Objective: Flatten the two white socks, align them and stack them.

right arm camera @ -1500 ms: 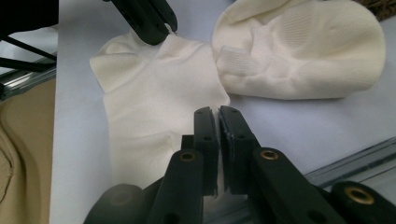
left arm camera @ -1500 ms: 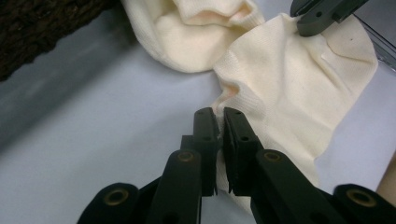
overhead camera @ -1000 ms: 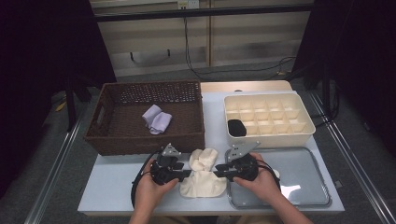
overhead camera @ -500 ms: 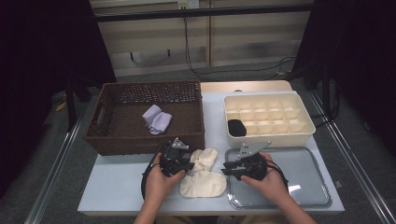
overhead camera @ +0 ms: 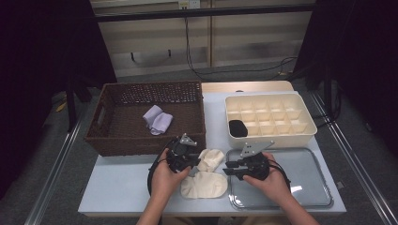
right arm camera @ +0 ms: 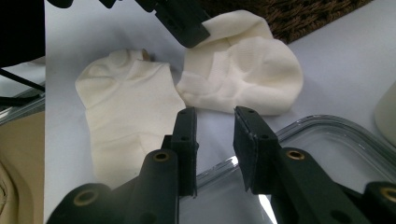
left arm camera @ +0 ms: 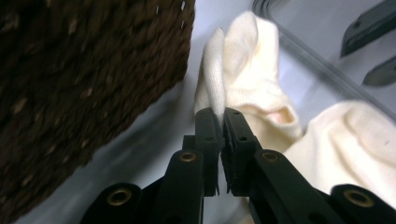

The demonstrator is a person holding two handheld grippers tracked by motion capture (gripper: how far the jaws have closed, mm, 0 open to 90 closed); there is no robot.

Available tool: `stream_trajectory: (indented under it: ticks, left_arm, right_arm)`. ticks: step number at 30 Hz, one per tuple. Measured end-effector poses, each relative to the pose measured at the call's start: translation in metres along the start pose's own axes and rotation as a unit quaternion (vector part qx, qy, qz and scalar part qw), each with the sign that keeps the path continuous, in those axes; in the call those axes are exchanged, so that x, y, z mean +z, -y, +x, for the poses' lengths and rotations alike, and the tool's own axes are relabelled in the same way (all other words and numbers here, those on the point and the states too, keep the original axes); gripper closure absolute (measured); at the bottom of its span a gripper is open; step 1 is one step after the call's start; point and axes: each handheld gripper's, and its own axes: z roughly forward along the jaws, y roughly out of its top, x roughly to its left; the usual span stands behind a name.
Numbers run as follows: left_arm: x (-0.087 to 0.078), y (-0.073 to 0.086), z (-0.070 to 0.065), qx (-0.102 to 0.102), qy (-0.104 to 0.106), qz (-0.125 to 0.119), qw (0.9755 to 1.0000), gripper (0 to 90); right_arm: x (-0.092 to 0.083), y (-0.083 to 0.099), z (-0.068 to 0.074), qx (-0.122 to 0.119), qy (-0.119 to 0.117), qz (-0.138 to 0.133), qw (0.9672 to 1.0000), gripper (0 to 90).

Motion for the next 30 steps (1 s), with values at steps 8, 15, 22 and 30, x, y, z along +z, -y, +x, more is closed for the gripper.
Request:
stream_trajectory:
  ticks: [8,15,22,30]
  left_arm:
    - [0.003,-0.001,-0.003,-0.001,-0.022,0.002,0.9998,66.4]
    - [-0.011,-0.006,-0.016,-0.001,-0.001,-0.019,0.9998,63.0]
    - [0.012,-0.007,-0.026,0.012,0.026,0.016,0.9995,65.1]
    - [0.012,-0.01,-0.022,0.025,0.034,0.03,0.9987,86.9]
  right_arm:
    - [-0.001,0.001,-0.002,0.002,0.002,-0.004,1.0,68.6]
    - [-0.002,0.001,-0.002,0.002,0.004,-0.003,1.0,68.6]
    - [-0.002,0.0,0.0,0.002,0.004,-0.002,1.0,68.5]
    - [-0.003,0.001,-0.002,0.002,0.005,-0.004,1.0,68.3]
